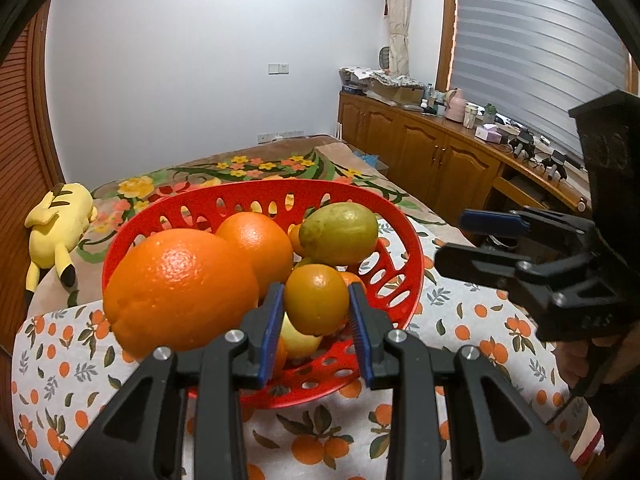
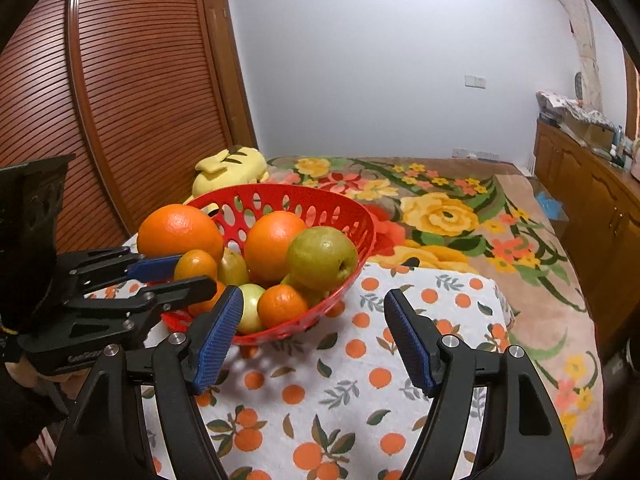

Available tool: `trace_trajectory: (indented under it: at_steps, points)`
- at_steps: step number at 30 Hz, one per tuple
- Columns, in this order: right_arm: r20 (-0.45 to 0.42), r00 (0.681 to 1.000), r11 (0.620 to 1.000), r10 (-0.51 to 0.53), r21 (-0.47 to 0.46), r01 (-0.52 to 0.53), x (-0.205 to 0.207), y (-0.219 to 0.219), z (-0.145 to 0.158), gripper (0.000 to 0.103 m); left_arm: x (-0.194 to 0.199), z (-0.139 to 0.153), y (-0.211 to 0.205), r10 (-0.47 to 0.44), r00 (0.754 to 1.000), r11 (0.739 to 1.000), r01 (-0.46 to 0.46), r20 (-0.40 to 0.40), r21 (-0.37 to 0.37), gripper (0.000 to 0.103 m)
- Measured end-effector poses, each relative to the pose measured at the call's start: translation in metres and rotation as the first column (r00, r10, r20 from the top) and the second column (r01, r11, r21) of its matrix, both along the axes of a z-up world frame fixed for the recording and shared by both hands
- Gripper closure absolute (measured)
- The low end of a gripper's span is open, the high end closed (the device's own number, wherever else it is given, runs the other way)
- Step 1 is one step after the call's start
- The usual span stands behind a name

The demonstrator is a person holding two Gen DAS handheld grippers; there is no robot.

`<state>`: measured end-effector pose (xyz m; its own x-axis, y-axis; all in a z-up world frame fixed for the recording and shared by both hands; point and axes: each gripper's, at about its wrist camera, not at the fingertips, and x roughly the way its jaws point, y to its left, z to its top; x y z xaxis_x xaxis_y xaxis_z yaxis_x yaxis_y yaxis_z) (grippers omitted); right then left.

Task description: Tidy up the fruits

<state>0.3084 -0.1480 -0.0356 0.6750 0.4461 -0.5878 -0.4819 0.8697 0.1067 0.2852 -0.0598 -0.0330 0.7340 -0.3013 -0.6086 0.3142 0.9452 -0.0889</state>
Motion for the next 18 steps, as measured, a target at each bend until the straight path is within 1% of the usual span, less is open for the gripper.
trace_trajectory:
  at_steps: [4,9,11,18]
  points:
    - [0.001,1.0,1.0,0.002,-0.001,-0.002,-0.005,0.0,0.0,0.028,0.003,-0.002,-0.001,0.01,1.0,1.0,-0.01,-0.005,0.002,0.073]
    - [-0.004,1.0,1.0,-0.001,-0.008,0.001,-0.01,0.002,-0.005,0.028,0.004,-0.001,-0.002,0.022,1.0,1.0,-0.022,-0.007,0.0,0.063]
    - [-0.007,1.0,1.0,-0.003,-0.013,0.003,-0.011,0.004,-0.006,0.028,0.003,0.001,-0.002,0.023,1.0,1.0,-0.023,-0.012,-0.003,0.057]
    - [0.012,0.999,0.998,-0.039,-0.042,0.039,-0.022,0.009,-0.009,0.028,-0.014,0.007,0.003,0.023,1.0,1.0,-0.023,0.003,-0.007,0.054]
